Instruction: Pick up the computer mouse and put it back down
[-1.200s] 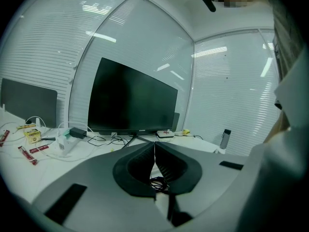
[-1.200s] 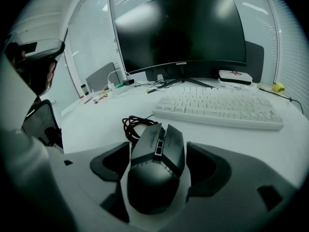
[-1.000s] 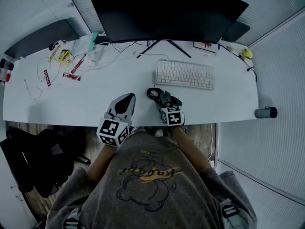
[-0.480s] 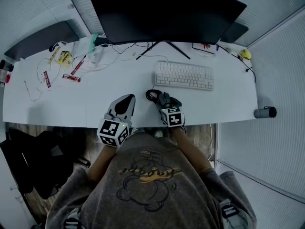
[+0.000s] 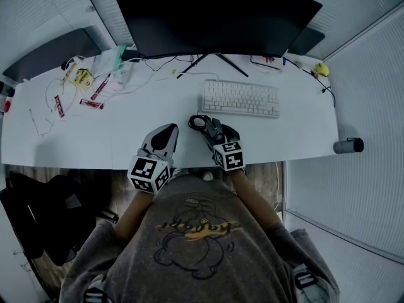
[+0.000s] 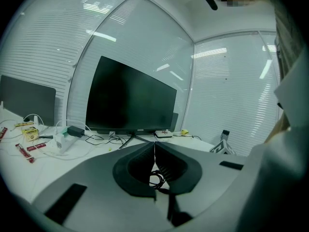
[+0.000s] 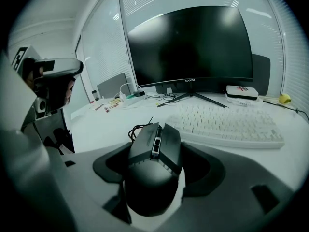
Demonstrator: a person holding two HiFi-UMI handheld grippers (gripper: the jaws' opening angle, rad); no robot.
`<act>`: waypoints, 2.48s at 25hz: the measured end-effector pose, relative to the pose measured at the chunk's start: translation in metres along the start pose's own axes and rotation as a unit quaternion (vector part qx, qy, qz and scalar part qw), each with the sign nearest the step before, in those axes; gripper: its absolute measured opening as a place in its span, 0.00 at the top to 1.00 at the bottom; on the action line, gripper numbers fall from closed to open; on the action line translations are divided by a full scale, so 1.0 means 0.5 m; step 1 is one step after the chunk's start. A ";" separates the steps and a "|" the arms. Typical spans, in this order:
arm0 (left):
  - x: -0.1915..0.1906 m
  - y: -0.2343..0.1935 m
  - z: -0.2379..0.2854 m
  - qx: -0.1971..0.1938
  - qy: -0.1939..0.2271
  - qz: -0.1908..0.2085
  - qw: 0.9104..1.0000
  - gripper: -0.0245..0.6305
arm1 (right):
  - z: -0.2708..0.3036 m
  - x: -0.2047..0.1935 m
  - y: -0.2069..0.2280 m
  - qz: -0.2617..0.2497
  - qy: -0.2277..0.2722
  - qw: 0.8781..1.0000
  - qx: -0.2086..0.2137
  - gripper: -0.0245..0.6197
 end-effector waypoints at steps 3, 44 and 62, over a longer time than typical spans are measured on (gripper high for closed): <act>0.003 0.001 0.003 -0.002 0.002 0.000 1.000 0.93 | -0.019 0.028 -0.012 -0.002 0.015 1.000 0.010 0.47; 0.052 0.060 0.051 -0.049 0.028 0.014 0.998 0.93 | -0.391 0.194 0.051 0.030 0.202 0.978 -0.048 0.48; 0.052 0.090 0.080 -0.071 0.019 0.017 0.997 0.93 | -0.329 0.113 0.119 0.056 0.165 0.981 -0.088 0.48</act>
Point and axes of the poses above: the fingertips, and each gripper's own axes: z forward along the fingers, y to its right, x out of its top, the point moved 1 cm from there along -z, backward along the fingers, and after that the axes turned 12 degrees about z, right-handed, at the moved point
